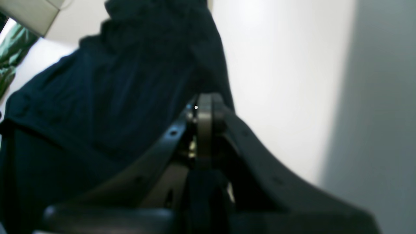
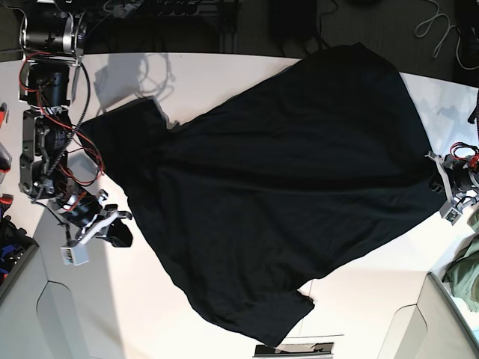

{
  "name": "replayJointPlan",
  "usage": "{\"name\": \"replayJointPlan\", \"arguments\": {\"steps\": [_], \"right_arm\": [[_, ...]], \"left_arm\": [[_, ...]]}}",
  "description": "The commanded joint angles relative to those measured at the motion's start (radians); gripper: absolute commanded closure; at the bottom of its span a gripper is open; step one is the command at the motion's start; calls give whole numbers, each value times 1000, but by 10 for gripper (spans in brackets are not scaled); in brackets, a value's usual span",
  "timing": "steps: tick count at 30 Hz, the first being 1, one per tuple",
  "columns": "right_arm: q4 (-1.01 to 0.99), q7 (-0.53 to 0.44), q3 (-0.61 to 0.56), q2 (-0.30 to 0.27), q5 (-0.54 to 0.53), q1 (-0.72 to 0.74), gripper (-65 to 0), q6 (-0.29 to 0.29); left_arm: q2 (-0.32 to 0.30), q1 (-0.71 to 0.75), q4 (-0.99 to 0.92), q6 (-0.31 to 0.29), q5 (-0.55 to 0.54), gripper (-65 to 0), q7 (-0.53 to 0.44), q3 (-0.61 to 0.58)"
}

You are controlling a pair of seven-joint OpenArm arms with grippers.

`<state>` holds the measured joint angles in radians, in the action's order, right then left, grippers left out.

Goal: Layout the t-shirt on the table in an organized manner, then fold the t-shirt properly
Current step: 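Regrasp the shirt edge with the right gripper and pull outward, then pull the shirt with both grippers to straighten it square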

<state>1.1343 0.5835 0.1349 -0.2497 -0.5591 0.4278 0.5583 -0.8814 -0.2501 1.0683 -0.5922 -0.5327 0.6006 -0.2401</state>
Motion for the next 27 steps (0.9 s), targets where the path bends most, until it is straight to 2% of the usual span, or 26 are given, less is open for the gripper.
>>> {"name": "replayJointPlan", "arguments": {"steps": [1,2,3,5,7,10,13,18,21,27], "right_arm": [[-6,-47,-10,12,21,42,0,7],[-35,-79,-24,27,62,53,0,7],[-69,-113,-45,40,101,65,0,7],[-142,-156,-98,60,168,87,0,7],[-200,-185,-152,68,218,95,0,6],[-255,-233,-205,64,301,93,0,3],[-288,-259,-211,54,367,92,0,-4],[-289,-258,-211,-3,368,92,0,-5],[-289,-240,-211,-52,360,89,0,-5],[-268,-171,-211,-149,226,16,0,-3]], "left_arm": [[-30,-21,13,-40,-34,-63,16,12],[-30,-18,13,-86,-76,-63,50,12],[-30,-12,13,-106,-129,-63,83,12],[-29,7,14,-106,-244,-63,142,12],[-28,35,18,-106,-315,-63,177,12],[-18,85,32,-106,-324,-62,186,12],[16,141,32,-106,-319,-61,198,12],[83,204,32,-106,-286,-61,210,12],[109,205,32,-106,-224,-61,204,12],[122,173,32,-106,-211,-61,212,12]]}}
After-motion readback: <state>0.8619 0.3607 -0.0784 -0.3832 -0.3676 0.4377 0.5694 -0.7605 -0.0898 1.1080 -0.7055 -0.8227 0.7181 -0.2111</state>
